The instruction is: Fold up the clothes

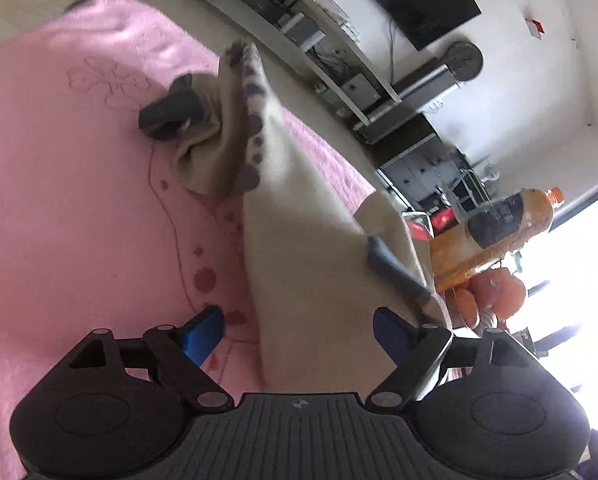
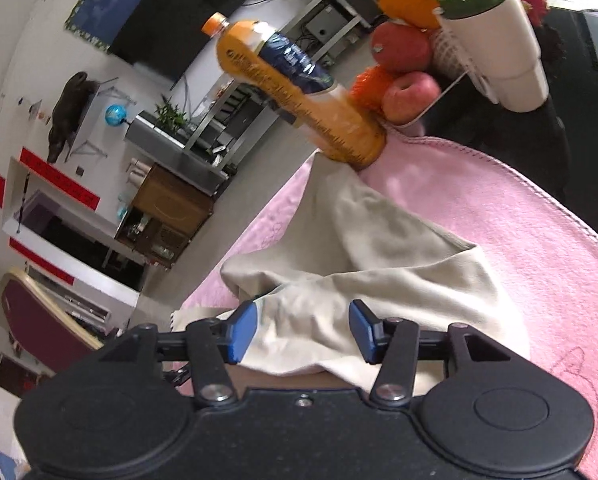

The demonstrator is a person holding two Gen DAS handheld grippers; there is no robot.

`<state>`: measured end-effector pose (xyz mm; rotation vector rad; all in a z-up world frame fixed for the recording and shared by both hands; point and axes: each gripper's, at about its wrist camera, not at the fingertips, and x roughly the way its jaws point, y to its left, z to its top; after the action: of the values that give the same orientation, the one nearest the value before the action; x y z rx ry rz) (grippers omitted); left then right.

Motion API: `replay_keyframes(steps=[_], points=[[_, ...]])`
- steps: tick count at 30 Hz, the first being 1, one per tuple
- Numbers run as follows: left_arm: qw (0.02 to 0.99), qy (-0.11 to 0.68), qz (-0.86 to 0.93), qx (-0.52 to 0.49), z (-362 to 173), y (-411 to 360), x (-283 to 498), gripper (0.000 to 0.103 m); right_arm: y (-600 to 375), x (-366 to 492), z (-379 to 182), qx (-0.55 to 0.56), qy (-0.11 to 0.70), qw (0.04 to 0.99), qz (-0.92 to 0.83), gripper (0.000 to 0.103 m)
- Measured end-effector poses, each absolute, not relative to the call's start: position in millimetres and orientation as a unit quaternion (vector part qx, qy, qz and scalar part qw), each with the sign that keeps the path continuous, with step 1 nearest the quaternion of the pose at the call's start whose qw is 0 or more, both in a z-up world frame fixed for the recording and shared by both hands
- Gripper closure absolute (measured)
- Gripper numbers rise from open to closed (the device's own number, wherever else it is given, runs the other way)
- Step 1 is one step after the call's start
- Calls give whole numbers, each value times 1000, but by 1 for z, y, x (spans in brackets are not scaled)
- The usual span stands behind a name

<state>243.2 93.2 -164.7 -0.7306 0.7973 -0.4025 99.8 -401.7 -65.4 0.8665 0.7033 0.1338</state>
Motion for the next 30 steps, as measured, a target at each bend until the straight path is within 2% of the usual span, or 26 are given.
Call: replay_keyframes(steps=[7, 9, 10, 14, 18, 21, 24, 27, 28, 29, 30], points=[[816, 374, -269, -348, -165, 74, 243, 31, -404, 101, -70, 423, 326, 842, 73, 49], [811, 365, -274, -366, -161, 76, 234, 41, -406, 100, -70, 426, 322, 842, 70, 48], [809, 360, -277, -375, -159, 77, 230, 49, -407, 99, -69, 425, 321, 844, 67, 48], [797, 340, -287, -410, -152, 80, 212, 58, -410, 95, -69, 421, 317, 848, 59, 48], [785, 321, -286, -446, -147, 84, 193, 56, -417, 88, -70, 437, 311, 842, 57, 47], [797, 369, -248, -408, -154, 68, 192, 58, -424, 82, -74, 451, 310, 836, 53, 47], [799, 401, -223, -389, -160, 54, 195, 64, -432, 78, -79, 454, 318, 831, 44, 47], [799, 423, -201, -378, -163, 42, 198, 79, -438, 75, -85, 451, 331, 828, 34, 47], [805, 436, -186, -357, -162, 38, 200, 95, -440, 74, -86, 448, 335, 828, 30, 47], [816, 444, -170, -330, -158, 32, 201, 103, -439, 74, -87, 443, 342, 828, 26, 47], [827, 448, -156, -302, -152, 27, 201, 103, -438, 73, -88, 435, 350, 829, 23, 47]])
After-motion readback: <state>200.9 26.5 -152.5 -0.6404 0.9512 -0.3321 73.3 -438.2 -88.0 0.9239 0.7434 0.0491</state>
